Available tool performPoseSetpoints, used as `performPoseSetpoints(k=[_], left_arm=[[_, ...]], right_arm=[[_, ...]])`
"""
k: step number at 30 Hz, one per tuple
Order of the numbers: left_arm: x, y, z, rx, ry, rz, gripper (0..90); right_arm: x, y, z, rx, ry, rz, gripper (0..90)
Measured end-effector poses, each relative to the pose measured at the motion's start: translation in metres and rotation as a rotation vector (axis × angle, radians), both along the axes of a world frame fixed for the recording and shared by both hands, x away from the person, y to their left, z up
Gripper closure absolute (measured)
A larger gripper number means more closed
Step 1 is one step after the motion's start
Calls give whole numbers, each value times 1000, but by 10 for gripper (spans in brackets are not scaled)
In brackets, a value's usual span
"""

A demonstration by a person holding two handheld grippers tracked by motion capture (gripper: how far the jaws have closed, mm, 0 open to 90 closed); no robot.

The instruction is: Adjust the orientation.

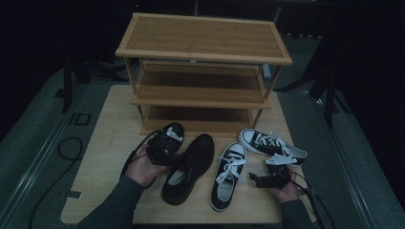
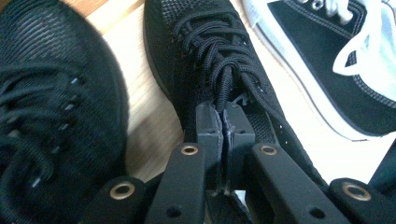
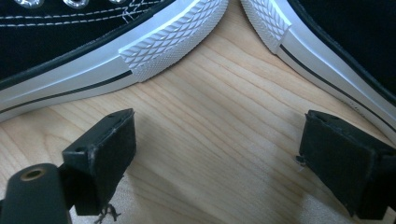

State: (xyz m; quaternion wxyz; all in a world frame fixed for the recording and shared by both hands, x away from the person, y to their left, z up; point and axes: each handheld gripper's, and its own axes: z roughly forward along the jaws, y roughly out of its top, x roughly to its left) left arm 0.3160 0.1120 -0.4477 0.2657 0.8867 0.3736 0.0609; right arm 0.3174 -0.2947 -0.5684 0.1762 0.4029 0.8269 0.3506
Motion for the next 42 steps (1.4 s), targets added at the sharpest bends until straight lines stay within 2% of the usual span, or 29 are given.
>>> performPoseSetpoints(k=[11, 21, 25, 28, 34, 42], left_arm=[[-7, 32, 0, -2, 7, 58, 873], [-8, 34, -1, 3, -1, 54, 867], [-10, 36, 1, -7, -20, 53, 772], [-10, 40, 5, -35, -26, 80, 678], [-13, 50, 17, -72, -55, 103, 605], [-13, 62, 20, -64, -91, 136, 480]], right_arm=[[0, 0, 0, 2, 1, -2, 108], [0, 0, 0, 2, 0, -1, 108], [0, 0, 0, 1, -1, -1, 108], [0, 0, 0, 2, 0, -1, 108], [0, 0, 0, 2, 0, -1, 108], [0, 0, 0, 1, 0, -1, 108]])
